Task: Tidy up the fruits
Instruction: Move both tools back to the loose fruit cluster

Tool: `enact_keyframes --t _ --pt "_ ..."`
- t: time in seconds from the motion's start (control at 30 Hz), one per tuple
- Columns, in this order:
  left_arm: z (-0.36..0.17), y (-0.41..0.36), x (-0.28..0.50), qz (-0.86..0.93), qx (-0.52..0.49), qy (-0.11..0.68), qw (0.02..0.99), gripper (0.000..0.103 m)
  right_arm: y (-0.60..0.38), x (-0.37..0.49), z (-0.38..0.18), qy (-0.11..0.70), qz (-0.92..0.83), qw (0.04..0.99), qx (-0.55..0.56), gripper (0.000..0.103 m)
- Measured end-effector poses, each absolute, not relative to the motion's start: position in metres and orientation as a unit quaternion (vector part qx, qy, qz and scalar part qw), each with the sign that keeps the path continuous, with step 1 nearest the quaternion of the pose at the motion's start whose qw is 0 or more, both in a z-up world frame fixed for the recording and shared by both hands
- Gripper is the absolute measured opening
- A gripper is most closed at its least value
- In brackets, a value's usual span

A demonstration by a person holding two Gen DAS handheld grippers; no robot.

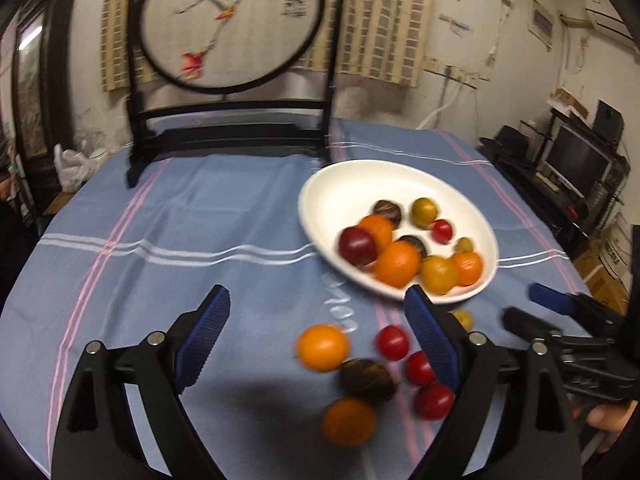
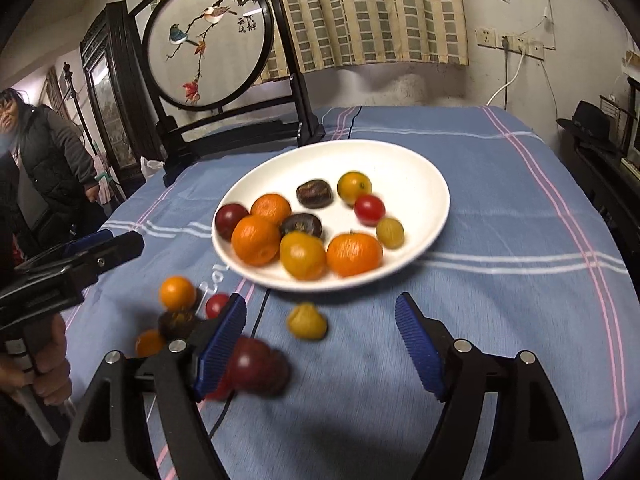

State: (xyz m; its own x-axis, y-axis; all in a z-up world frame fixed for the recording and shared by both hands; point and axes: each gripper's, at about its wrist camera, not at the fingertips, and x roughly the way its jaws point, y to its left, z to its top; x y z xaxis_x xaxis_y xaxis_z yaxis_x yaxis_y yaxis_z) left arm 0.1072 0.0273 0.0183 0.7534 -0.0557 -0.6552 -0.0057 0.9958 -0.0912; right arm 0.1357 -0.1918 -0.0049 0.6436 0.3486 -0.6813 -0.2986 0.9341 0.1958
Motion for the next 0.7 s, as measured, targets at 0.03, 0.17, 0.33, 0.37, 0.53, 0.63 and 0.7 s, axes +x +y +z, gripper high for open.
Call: enact_keyframes --t 0.03,0.17,0.33,0.37,0.53,0.63,0.7 --pt "0.015 0.033 0.104 -0.009 -0.046 0.353 0.934 0.090 -0.191 0.133 -0.005 0.384 0.181 0.905 0.032 0.078" --pt "0.004 0.058 0.095 0.004 -0.062 0.358 0.932 0.091 -0.188 0.112 -0.004 0.393 0.194 0.898 0.025 0.079" --pt "-0.007 0.081 0.097 0.038 -0.073 0.374 0.924 0.092 -0.177 0.086 -0.007 0.409 0.217 0.886 0.005 0.084" --pt "-0.008 0.084 0.098 0.036 -0.082 0.377 0.922 0.092 -0.172 0.080 -0.008 0.413 0.224 0.883 -0.004 0.084" --pt "-0.009 0.079 0.097 0.048 -0.061 0.379 0.922 0.092 -0.150 0.068 -0.017 0.423 0.230 0.875 -0.053 0.084" --pt "-0.011 0.074 0.097 0.048 -0.047 0.382 0.922 0.092 -0.139 0.072 -0.022 0.433 0.227 0.870 -0.064 0.084" --pt "-0.014 0.073 0.098 0.046 -0.045 0.388 0.919 0.092 -0.130 0.081 -0.025 0.434 0.213 0.872 -0.080 0.083"
